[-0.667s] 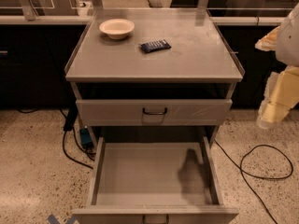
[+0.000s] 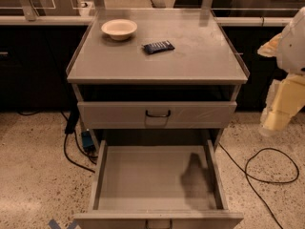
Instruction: Close middle drawer
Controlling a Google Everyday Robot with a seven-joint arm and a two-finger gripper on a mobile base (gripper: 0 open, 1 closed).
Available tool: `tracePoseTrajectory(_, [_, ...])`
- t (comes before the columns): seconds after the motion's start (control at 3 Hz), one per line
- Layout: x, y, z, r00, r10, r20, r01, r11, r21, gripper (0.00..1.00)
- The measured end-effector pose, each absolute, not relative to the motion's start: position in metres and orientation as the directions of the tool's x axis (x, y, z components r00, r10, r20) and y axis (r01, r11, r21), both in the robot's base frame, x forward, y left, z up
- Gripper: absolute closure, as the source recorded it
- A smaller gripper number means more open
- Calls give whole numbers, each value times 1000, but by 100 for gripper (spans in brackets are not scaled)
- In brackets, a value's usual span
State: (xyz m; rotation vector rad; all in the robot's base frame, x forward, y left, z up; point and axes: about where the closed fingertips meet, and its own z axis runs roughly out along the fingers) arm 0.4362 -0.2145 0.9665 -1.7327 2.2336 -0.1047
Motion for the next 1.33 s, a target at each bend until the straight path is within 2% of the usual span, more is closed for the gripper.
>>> tracePoseTrajectory(0.67, [407,-201,873,-200,-962,-187,-952,237,-196,0])
tracePoseTrajectory(1.33, [360,-189,754,-198,-963,-181,-973,215,-81,0])
